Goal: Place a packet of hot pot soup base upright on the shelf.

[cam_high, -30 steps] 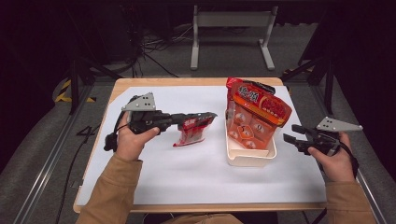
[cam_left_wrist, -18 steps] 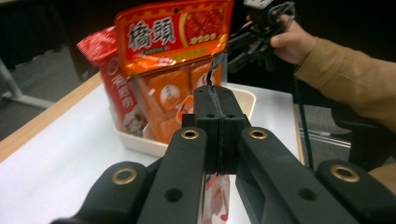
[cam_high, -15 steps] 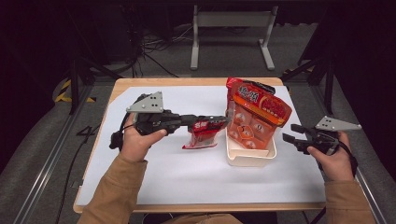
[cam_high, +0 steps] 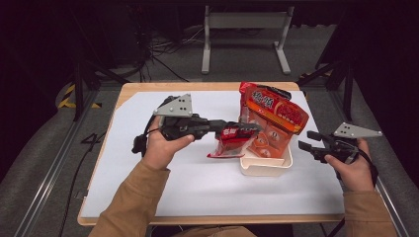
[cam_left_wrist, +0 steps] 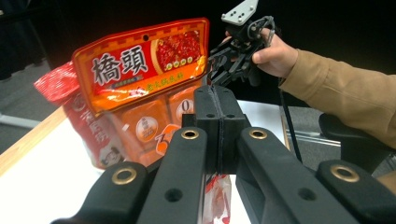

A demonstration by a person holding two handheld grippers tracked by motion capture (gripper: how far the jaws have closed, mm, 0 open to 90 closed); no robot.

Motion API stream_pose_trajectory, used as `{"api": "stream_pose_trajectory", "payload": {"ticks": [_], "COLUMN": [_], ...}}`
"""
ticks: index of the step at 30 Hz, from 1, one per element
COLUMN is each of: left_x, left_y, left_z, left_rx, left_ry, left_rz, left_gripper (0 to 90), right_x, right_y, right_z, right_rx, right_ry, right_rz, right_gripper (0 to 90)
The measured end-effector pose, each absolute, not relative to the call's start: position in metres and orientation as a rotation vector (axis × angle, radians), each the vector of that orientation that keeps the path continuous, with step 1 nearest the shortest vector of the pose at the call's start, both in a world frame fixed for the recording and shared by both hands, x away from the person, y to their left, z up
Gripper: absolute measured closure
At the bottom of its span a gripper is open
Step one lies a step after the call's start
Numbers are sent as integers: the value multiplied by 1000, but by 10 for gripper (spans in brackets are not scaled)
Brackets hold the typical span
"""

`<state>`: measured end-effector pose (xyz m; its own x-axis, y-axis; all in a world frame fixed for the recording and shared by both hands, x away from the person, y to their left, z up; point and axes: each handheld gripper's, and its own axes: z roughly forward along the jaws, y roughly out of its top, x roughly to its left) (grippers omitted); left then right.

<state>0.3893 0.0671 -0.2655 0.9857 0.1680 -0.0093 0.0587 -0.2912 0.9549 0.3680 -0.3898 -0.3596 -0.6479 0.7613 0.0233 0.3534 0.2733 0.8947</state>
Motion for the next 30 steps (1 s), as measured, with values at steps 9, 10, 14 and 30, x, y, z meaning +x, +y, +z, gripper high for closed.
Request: {"api": "stream_pose_trajectory", "payload": {"ticks": [9, 10, 14, 30], "left_x": [394, 395, 399, 407], "left_y": [44, 42, 33, 8], "left_z": [-264, -265, -267, -277], "left_rx": [1870, 1871, 1868, 1831], "left_ry": [150, 149, 153, 151], "left_rz": [101, 99, 85, 54], "left_gripper": [900, 900, 900, 900], "right_x": [368, 369, 368, 369], "right_y": [-392, -392, -393, -395], "right_z": [-360, -360, -359, -358], "right_rx": [1013, 1009, 1010, 1008], "right_ry": [2133, 2131, 2129, 2123], "right_rz": [1343, 1344, 1349, 1347], "right_gripper": [429, 429, 429, 433]}}
